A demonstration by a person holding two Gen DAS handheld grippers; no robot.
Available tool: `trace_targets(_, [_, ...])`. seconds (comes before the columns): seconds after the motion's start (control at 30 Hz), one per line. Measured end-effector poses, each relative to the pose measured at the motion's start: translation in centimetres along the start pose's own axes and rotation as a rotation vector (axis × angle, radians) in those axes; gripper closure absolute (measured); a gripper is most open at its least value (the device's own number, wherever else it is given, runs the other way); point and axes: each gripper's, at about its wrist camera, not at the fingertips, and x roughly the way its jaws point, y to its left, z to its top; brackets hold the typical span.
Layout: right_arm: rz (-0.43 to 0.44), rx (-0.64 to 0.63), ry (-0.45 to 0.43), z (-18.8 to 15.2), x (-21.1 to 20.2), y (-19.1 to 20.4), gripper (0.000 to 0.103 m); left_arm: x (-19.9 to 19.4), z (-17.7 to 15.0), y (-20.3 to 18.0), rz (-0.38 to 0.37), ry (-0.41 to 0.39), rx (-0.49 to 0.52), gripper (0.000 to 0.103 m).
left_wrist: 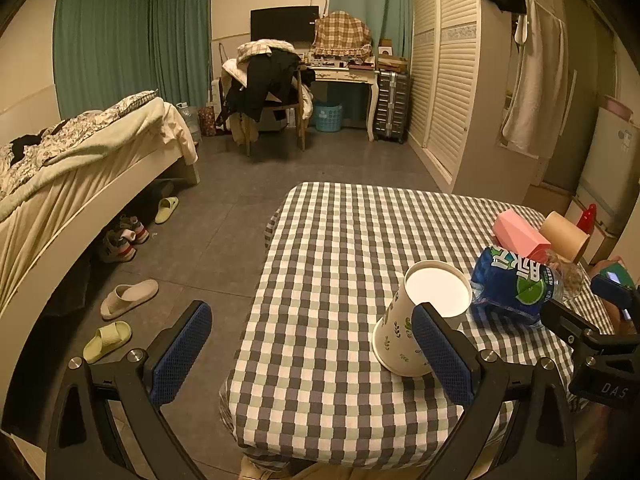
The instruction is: Flip cup upside down
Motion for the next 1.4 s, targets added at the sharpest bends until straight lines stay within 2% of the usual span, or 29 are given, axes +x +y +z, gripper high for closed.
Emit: trace_targets(1.4, [-0.005, 0.001, -0.002, -0.05, -0.59, -0.09, 0.000, -0.73, 0.28, 0.30, 0.005, -0.007, 0.016, 0.000])
